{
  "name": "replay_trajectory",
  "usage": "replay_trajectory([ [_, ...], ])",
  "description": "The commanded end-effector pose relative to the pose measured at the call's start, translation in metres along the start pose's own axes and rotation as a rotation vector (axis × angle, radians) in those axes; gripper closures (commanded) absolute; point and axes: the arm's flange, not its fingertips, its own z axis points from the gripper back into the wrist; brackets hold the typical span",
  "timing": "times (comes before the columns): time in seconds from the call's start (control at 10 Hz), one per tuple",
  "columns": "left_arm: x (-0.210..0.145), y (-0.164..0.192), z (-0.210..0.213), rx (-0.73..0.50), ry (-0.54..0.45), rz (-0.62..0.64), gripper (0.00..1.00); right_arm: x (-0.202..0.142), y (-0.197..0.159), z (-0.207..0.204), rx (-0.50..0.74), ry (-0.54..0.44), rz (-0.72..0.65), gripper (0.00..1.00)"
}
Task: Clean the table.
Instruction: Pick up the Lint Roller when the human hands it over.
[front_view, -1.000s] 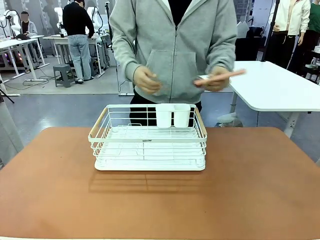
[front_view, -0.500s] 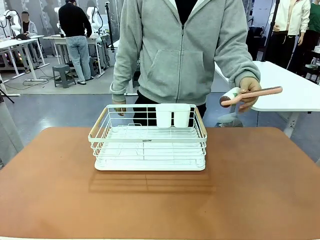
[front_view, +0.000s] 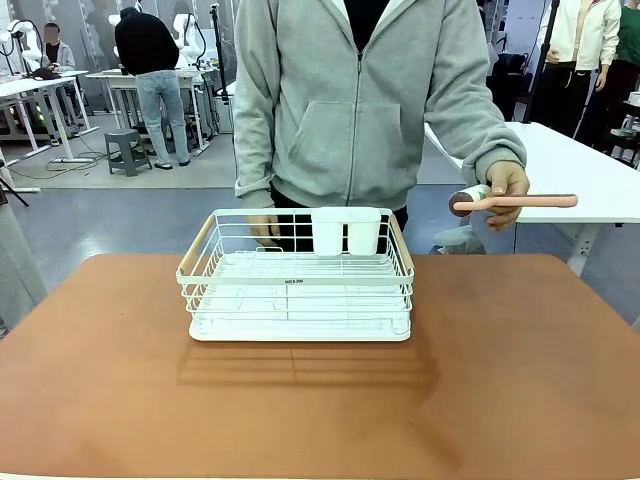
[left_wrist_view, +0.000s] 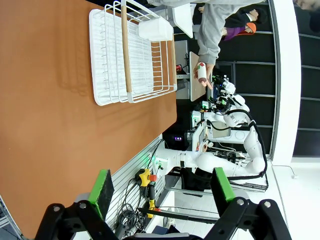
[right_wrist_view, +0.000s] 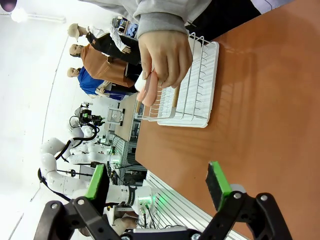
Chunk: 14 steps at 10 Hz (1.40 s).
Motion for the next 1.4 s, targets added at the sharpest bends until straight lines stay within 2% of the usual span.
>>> replay_trajectory([
  [0.0, -0.003, -0.001, 0.002, -0.007, 0.002, -0.001, 0.0, 0.0, 0.0, 0.0, 0.0, 0.0, 0.0, 0.0],
  [0.1, -0.003, -0.001, 0.002, -0.007, 0.002, -0.001, 0.0, -0.002, 0.029, 0.002, -0.017, -0.07, -0.013, 0.0],
  [0.3, -0.003, -0.001, 0.002, -0.007, 0.002, -0.001, 0.0, -0.013, 0.085, -0.016, -0.049, -0.12, -0.24, 0.0],
  [0.5, -0.003, -0.001, 0.002, -0.007, 0.002, -0.001, 0.0, -0.021, 0.12, -0.056, -0.123, -0.112, -0.325, 0.0],
  [0.8, -0.003, -0.001, 0.002, -0.007, 0.002, -0.001, 0.0, -0.015, 0.125, -0.114, -0.259, -0.156, -0.434, 0.0],
  [1.3, -0.003, -0.001, 0.002, -0.007, 0.002, -0.001, 0.0, -0.021, 0.122, -0.172, -0.311, -0.157, -0.489, 0.0],
])
